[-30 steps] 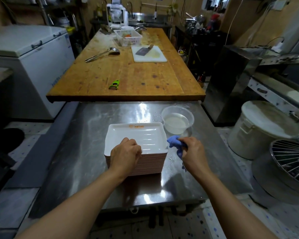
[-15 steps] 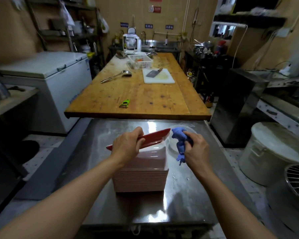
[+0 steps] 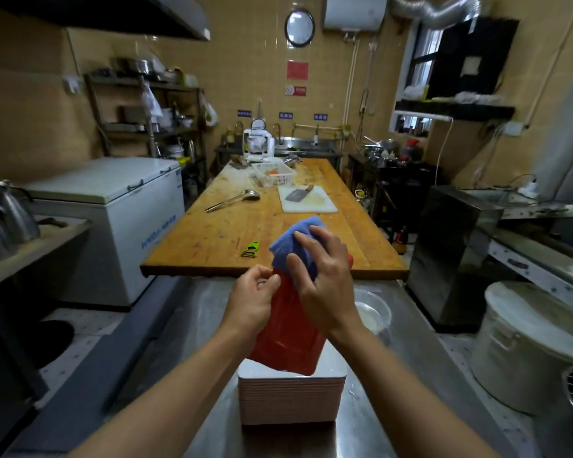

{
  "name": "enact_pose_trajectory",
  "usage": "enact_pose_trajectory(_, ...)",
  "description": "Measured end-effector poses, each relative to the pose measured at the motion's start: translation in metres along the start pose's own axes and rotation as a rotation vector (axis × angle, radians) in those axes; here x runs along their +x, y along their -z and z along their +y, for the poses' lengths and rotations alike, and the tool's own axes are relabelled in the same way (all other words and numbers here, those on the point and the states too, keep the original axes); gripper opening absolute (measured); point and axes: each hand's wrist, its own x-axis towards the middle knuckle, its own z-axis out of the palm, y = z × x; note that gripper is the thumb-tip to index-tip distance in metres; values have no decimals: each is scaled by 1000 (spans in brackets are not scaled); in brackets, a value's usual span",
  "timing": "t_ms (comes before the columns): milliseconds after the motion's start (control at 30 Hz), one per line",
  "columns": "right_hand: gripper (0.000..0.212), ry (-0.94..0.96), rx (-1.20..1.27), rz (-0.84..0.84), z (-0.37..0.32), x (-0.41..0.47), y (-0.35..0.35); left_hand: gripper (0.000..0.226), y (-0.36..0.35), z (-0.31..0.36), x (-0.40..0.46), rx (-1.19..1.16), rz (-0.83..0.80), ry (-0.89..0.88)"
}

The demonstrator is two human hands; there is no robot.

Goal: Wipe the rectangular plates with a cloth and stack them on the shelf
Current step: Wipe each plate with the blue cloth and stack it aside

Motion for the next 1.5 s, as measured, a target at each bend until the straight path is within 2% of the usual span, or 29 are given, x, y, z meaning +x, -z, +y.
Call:
enact_pose_trajectory(100,46,-5,-57,31,-12,4,-21,16,8,-1,-9,-15,9,-8)
enact_pose_trajectory(233,33,34,-139,2,-21,10,-39,17,20,-4,-15,-83,68,26)
enact_pose_trajectory(367,35,84,-132,-13,-18,5,-43,18,33,-4,-21,-118,109,72)
enact_pose_trajectory(500,43,-53,-41,43,-2,0,-38,14,48,2,-24,-190,138,136)
enact_pose_trajectory(667,32,-200,161,-33,-3,10,-41,15,64,12,-20,-308,167,223)
enact_pose_trajectory(867,37,-183,115,-85,-20,8,-55,16,74,14,-11,-426,246,315)
enact_pose_trajectory(1033,40,-252,42,-191,-23,-44,-59,17,77,12,3,-533,343,369)
enact_pose_trajectory(1167,40,-329,130,-163,-23,-71,-55,15,77,5,13,-568,394,378)
enact_pose_trajectory(1333,29,-649,439,18,-20,-48,-38,14,60,-3,10,-710,261,434)
enact_pose_trajectory(1400,26,-687,496,82,-15,-43,-31,14,60,-4,7,-732,173,442)
enact_pose_trajectory(1500,29,-723,649,85,-10,-32,-18,26,70,1,4,-712,18,456)
